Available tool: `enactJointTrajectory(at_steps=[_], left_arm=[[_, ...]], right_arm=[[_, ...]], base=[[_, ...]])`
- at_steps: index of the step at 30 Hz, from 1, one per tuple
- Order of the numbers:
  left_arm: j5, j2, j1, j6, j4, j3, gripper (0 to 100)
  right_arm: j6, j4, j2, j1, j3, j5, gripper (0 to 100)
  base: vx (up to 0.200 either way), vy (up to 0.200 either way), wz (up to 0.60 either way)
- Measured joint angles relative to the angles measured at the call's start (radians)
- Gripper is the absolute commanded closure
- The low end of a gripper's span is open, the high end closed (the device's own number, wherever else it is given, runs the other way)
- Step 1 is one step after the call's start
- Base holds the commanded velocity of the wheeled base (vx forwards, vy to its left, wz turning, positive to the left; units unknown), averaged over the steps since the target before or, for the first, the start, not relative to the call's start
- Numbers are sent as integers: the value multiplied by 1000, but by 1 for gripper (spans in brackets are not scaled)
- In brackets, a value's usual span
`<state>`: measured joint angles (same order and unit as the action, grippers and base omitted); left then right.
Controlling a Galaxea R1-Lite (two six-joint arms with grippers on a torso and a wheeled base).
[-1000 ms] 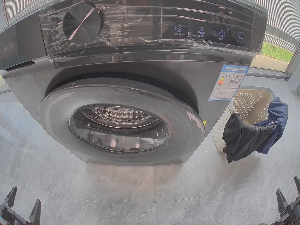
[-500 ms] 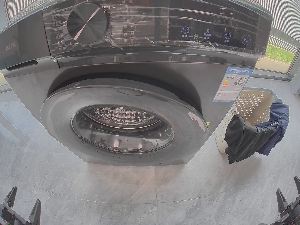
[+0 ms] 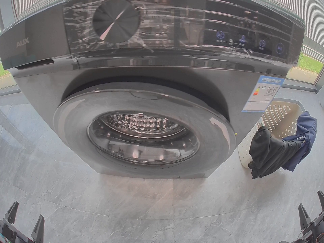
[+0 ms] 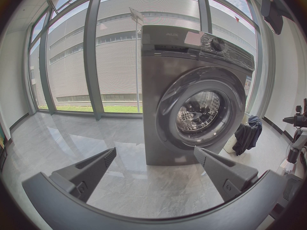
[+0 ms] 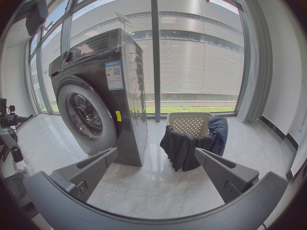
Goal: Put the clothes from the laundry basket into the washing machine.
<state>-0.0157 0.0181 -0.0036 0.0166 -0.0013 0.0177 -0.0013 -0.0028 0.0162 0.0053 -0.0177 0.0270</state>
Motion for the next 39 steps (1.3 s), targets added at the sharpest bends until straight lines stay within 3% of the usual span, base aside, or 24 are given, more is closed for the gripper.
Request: enactJointTrajectory(at_steps=[9, 39], left_arm=[[-1, 0, 1, 0, 0, 0, 0], [0, 0, 0, -1, 0, 0, 0]], right_arm=[[0, 0, 0, 1, 0, 0, 0], [0, 0, 0, 0, 0, 0, 0]], base=[[0, 200, 0], [0, 0, 0]])
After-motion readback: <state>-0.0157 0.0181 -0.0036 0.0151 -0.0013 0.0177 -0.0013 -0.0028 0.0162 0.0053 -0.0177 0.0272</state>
